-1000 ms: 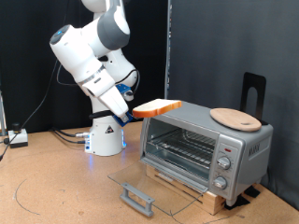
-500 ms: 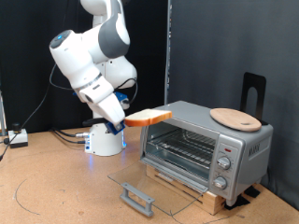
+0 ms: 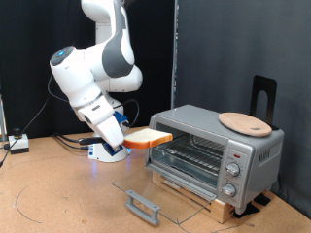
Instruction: Make a piece of toast with the oven
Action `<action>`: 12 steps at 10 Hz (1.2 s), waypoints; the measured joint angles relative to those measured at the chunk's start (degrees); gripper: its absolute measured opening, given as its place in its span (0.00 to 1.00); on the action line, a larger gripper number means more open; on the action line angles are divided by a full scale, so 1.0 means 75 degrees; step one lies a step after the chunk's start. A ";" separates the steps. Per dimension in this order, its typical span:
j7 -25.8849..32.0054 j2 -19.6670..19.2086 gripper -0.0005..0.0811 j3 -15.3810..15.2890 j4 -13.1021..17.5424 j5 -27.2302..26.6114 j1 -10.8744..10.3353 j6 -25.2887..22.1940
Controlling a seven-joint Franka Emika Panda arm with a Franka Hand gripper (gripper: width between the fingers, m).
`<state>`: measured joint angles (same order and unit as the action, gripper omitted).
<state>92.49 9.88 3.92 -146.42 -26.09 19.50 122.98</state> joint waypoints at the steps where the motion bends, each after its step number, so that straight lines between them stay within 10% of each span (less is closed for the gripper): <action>1: 0.0000 -0.0032 0.49 -0.0104 -0.0022 0.0014 -0.0029 0.0142; 12: -0.0090 0.0423 0.49 -0.1728 -0.1176 -0.0823 -0.1129 0.2276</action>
<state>91.82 13.05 -9.04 -155.24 -32.26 11.04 140.05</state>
